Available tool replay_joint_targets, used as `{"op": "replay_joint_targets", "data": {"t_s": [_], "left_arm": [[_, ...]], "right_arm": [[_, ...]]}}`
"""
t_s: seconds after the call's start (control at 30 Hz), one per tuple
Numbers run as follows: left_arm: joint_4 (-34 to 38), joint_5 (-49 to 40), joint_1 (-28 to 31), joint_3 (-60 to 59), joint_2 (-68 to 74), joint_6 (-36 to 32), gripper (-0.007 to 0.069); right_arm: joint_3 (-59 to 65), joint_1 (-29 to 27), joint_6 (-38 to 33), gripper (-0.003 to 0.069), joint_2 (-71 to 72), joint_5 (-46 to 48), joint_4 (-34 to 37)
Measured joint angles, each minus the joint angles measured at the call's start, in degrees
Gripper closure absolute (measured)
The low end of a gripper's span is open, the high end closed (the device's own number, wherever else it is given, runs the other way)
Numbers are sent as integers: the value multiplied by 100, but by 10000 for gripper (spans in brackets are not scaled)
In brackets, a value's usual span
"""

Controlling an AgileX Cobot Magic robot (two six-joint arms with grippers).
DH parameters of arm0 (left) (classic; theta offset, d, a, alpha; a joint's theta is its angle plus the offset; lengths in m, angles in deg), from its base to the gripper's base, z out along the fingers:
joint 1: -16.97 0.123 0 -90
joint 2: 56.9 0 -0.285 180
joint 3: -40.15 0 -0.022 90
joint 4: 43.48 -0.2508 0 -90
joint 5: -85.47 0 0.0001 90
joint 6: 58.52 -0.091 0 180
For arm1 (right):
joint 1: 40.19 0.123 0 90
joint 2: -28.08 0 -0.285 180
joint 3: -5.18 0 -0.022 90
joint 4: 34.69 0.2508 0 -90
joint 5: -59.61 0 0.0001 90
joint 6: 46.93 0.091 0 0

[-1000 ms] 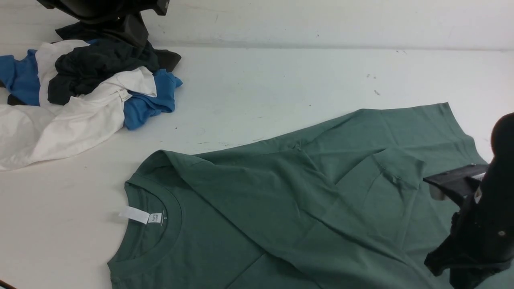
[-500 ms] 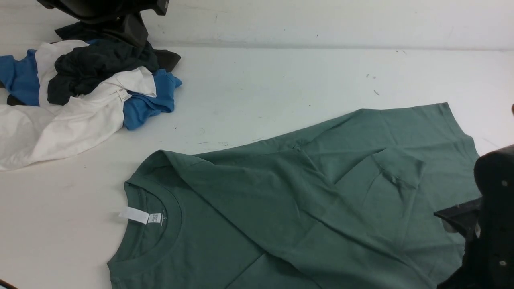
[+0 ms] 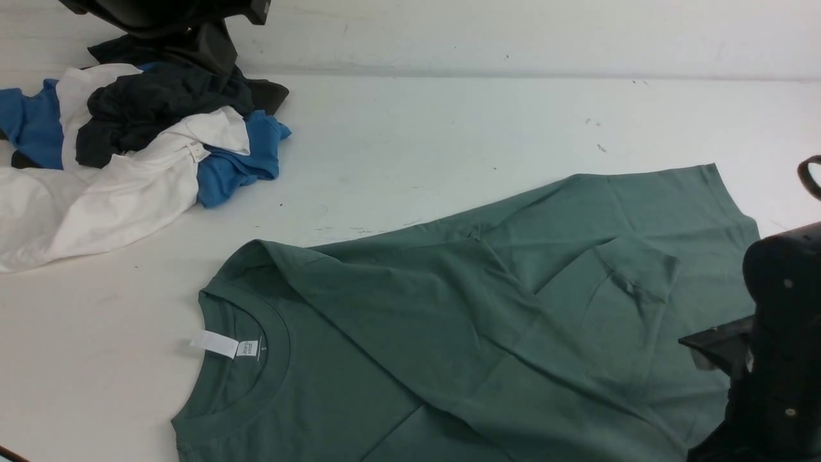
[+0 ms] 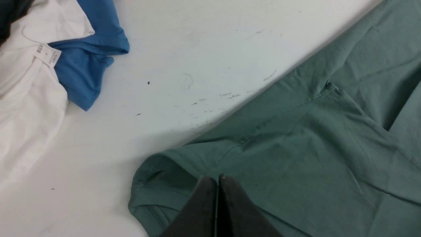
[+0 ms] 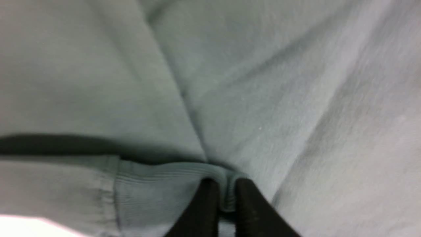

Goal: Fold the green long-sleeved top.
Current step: Use the right arm to clamp the right edge of the fabric

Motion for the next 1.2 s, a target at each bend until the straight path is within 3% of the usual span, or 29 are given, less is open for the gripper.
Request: {"op": "replay_joint_targets", "data": {"t_s": [0.33, 0.77, 0.9, 0.93, 1.03, 1.2], "left_arm": [[0, 0, 0, 0, 0, -104, 629], [0, 0, 0, 0, 0, -148, 629], [0, 0, 0, 0, 0, -148, 629], [-5, 0, 0, 0, 0, -148, 629], [-5, 0, 0, 0, 0, -148, 629], [-11, 0, 0, 0, 0, -170, 629]], "right_arm": [[143, 0, 81, 646, 1341, 68, 155], [1605, 0, 92, 623, 2558, 133, 525], [1706, 0, 87, 517, 2571, 133, 642], [1706, 0, 61, 440, 2571, 133, 651], [1514, 0, 53, 311, 2571, 133, 582], [774, 0, 145, 155, 2571, 133, 320]]}}
